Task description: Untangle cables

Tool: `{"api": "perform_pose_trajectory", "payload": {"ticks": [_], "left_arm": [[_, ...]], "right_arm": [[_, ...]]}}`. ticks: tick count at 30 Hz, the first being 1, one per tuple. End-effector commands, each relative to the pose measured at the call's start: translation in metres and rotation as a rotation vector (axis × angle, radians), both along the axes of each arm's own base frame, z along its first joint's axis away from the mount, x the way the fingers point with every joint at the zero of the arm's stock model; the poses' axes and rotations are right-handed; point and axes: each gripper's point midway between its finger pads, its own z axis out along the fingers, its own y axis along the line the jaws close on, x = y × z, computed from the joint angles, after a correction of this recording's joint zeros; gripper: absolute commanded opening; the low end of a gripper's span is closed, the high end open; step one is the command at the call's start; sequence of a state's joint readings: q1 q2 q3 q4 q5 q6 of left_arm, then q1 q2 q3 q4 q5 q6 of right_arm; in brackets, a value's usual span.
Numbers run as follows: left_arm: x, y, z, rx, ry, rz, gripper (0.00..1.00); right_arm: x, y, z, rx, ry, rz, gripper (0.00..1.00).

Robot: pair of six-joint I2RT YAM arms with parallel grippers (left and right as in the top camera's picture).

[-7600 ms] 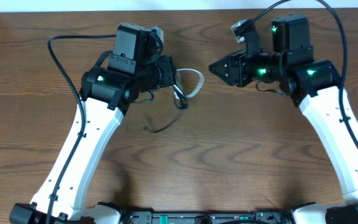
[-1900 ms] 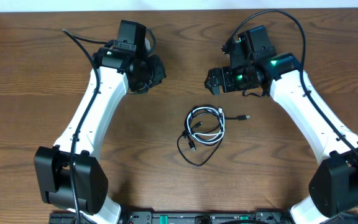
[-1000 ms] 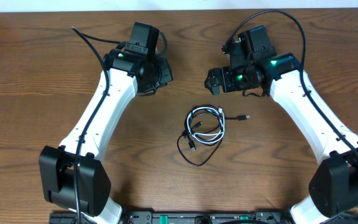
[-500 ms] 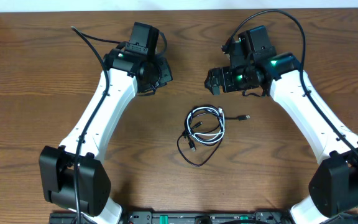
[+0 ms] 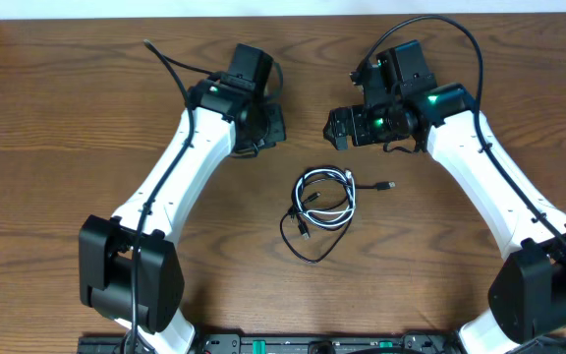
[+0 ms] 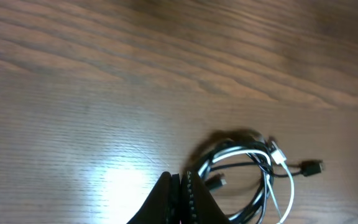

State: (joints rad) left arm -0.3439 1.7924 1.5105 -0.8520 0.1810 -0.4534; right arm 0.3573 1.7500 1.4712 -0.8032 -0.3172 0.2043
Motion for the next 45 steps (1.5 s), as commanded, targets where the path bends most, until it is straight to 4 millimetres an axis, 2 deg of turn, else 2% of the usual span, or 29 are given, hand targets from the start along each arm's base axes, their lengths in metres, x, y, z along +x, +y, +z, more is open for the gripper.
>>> {"api": "perform_pose_trajectory", "payload": {"ticks": [1, 6, 9, 23, 45], "left_arm": [[0.003, 0.019, -0.008, 0.023, 0.017, 0.028, 0.08], [0.004, 0.034, -0.01, 0.034, 0.03, 0.042, 0.08], [0.004, 0.037, -0.01, 0.034, 0.032, 0.048, 0.07], [0.005, 0.037, -0.01, 0.034, 0.029, 0.048, 0.07], [0.017, 0.033, -0.005, 0.017, -0.024, 0.049, 0.07]], "right_arm": [[0.001, -0.002, -0.002, -0.006, 0.002, -0.002, 0.99], [0.001, -0.002, -0.002, -0.007, 0.001, -0.002, 0.99], [0.001, -0.002, -0.002, -0.006, 0.002, -0.002, 0.99], [0.001, -0.002, -0.002, -0.007, 0.001, -0.002, 0.99], [0.001, -0.002, -0.002, -0.007, 0.001, -0.002, 0.99]]}}
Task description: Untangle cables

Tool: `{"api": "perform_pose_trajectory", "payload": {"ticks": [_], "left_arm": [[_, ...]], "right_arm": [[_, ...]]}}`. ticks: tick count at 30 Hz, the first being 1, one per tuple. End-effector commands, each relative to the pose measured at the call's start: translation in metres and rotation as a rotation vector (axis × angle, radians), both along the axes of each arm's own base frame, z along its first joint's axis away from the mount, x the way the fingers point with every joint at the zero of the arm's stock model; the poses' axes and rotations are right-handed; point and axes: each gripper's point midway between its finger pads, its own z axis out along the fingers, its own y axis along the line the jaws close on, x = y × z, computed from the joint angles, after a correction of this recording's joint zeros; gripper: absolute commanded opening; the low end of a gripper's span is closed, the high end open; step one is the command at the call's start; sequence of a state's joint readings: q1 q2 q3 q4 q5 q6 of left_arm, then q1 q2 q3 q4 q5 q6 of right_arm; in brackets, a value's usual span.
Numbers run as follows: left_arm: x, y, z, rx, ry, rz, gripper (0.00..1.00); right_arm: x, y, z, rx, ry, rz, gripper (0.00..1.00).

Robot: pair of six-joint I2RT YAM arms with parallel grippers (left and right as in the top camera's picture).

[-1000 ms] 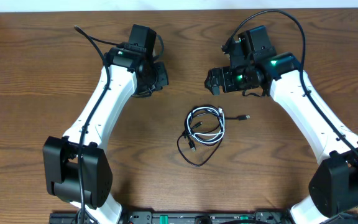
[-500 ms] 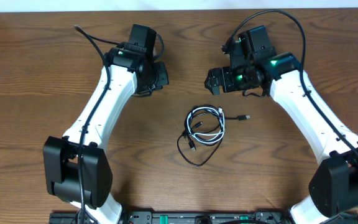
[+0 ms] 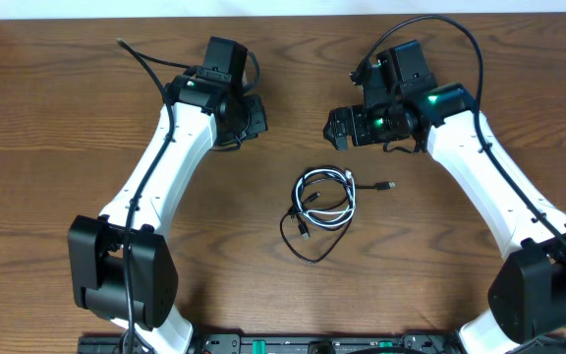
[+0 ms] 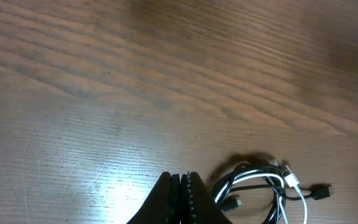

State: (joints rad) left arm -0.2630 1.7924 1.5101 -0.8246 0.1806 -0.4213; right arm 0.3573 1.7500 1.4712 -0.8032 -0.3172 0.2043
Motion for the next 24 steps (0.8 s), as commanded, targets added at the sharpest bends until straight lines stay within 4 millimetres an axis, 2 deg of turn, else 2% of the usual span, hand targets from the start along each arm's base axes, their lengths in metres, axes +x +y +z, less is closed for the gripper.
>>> {"api": "perform_pose_trajectory", "payload": {"ticks": [1, 6, 13, 24], "left_arm": [[0.0, 0.003, -0.007, 0.015, 0.008, -0.002, 0.08], [0.0, 0.003, -0.007, 0.015, 0.007, -0.003, 0.07], [0.0, -0.009, -0.006, 0.011, -0.008, -0.029, 0.07], [0.001, -0.009, -0.006, 0.009, -0.014, -0.029, 0.07]], "right_arm": [[0.001, -0.002, -0.002, -0.007, 0.001, -0.002, 0.99], [0.001, -0.002, -0.002, -0.006, 0.002, -0.002, 0.99], [0.001, -0.002, -0.002, -0.006, 0.002, -0.002, 0.99], [0.001, -0.002, -0.002, -0.006, 0.002, -0.002, 0.99]]}}
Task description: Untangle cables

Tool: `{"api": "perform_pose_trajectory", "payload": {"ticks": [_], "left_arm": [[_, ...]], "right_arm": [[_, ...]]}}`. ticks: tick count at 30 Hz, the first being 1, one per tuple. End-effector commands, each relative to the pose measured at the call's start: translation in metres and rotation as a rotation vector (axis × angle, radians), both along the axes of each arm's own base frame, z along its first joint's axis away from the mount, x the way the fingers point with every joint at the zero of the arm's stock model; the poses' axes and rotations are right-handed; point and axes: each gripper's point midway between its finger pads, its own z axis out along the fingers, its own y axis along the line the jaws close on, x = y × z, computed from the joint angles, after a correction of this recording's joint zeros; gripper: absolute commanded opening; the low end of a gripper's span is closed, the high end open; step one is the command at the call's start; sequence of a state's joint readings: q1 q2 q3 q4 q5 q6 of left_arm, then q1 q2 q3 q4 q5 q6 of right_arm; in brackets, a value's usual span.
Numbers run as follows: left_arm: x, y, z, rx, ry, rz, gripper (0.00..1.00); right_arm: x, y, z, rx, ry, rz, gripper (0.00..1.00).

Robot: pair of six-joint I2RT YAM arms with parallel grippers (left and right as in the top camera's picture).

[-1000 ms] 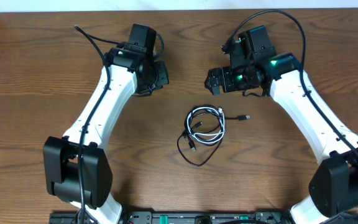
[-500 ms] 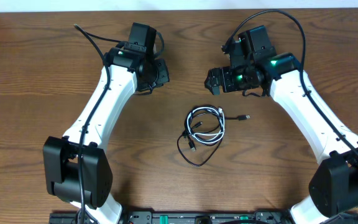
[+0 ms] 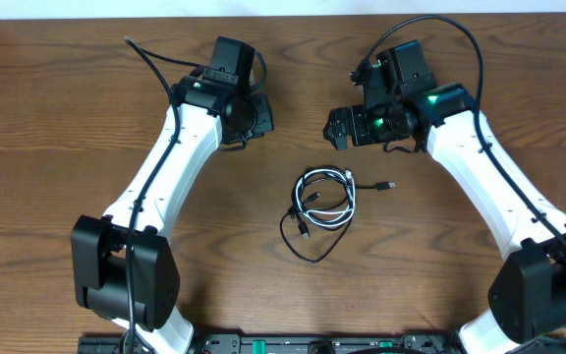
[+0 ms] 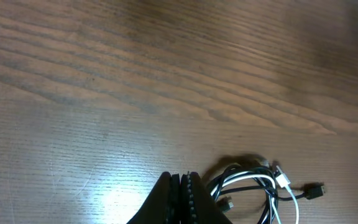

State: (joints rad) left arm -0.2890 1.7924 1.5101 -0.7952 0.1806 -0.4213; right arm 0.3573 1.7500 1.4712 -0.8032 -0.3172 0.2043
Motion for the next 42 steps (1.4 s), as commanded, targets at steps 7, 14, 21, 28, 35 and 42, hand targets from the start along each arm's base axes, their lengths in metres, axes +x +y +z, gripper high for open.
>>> {"api": "perform_pose_trajectory", "payload": {"ticks": [7, 14, 21, 28, 35, 42], "left_arm": [[-0.003, 0.0, -0.009, 0.014, 0.016, -0.01, 0.07], [-0.021, -0.017, -0.014, 0.029, 0.061, -0.062, 0.08], [-0.043, -0.028, -0.022, 0.062, 0.117, -0.137, 0.08], [-0.059, -0.033, -0.045, 0.02, 0.176, -0.16, 0.08], [-0.05, -0.046, -0.061, -0.045, 0.125, -0.163, 0.17], [-0.048, -0.049, -0.078, -0.055, 0.164, -0.116, 0.17]], "right_arm": [[0.001, -0.002, -0.002, -0.006, 0.002, -0.002, 0.99], [0.001, -0.002, -0.002, -0.007, 0.001, -0.002, 0.99], [-0.003, 0.009, 0.003, 0.073, 0.046, -0.023, 0.99], [0.007, -0.003, 0.009, 0.133, 0.04, -0.044, 0.93], [0.033, -0.074, 0.016, 0.232, 0.062, -0.206, 0.87], [0.035, -0.093, 0.015, 0.231, 0.069, -0.251, 0.87]]}}
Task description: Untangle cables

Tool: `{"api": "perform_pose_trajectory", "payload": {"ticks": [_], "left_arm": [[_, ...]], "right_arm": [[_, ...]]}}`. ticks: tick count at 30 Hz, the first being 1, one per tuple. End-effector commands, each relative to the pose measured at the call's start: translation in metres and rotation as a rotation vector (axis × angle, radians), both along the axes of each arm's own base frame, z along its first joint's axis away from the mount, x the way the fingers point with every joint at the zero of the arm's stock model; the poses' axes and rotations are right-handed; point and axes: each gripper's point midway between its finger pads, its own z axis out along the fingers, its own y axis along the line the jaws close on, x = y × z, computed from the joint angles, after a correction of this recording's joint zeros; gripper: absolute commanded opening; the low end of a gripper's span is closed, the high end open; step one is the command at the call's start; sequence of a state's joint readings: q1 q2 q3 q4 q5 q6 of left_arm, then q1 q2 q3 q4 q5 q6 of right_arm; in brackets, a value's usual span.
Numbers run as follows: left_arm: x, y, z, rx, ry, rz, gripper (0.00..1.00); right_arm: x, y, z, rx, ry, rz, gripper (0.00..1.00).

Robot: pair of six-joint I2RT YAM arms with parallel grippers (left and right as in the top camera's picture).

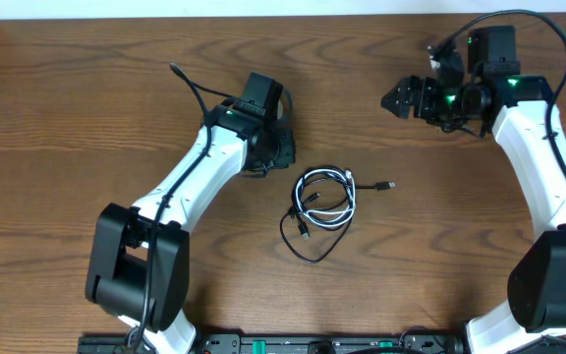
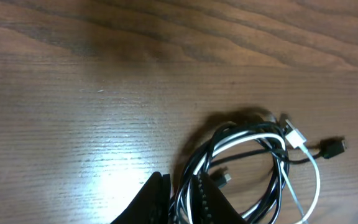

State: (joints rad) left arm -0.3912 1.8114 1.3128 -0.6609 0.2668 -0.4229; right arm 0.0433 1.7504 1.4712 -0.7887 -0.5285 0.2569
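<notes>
A tangled bundle of black and white cables (image 1: 324,197) lies coiled at the table's middle, with a black plug (image 1: 388,185) sticking out to the right and a loose black loop (image 1: 308,248) trailing toward the front. In the left wrist view the coil (image 2: 253,155) fills the lower right, and its white connector (image 2: 294,135) and black plug (image 2: 334,146) show. My left gripper (image 1: 283,157) sits at the coil's left edge, and its jaws (image 2: 182,190) are parted a little with strands showing in the gap. My right gripper (image 1: 393,99) hangs far back right, looking shut and empty.
The brown wooden table (image 1: 86,197) carries nothing else in view. Its far edge meets a white wall at the top. Both white arms reach in from the near side, the left one across the middle left.
My left gripper has moved right and toward the front to the coil's left edge, and its fingers have parted slightly. My right gripper has moved back and to the right, away from the cables.
My left gripper was shut behind and left of the coil, then farther left and back, then slightly nearer again. My right gripper stayed behind the coil throughout. Now the left is at the coil, slightly parted, and the right is far back right. The cables have not moved.
</notes>
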Motion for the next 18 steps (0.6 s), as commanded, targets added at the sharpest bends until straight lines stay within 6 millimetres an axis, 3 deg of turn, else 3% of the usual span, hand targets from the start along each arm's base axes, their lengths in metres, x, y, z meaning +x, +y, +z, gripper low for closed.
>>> {"api": "perform_pose_trajectory", "payload": {"ticks": [1, 8, 14, 18], "left_arm": [[-0.007, -0.006, -0.022, -0.007, 0.078, 0.008, 0.17], [-0.031, -0.034, -0.046, -0.029, 0.143, -0.167, 0.17], [-0.033, -0.034, -0.048, -0.015, 0.124, -0.229, 0.17], [-0.039, -0.021, -0.06, 0.053, 0.134, -0.21, 0.17]], "right_arm": [[-0.003, 0.002, 0.0, 0.026, 0.021, 0.003, 0.87], [-0.001, 0.002, 0.0, 0.034, 0.024, -0.014, 0.88], [-0.008, 0.002, -0.003, 0.015, 0.032, 0.018, 0.89], [-0.01, 0.002, -0.004, 0.011, 0.042, 0.025, 0.9]]}}
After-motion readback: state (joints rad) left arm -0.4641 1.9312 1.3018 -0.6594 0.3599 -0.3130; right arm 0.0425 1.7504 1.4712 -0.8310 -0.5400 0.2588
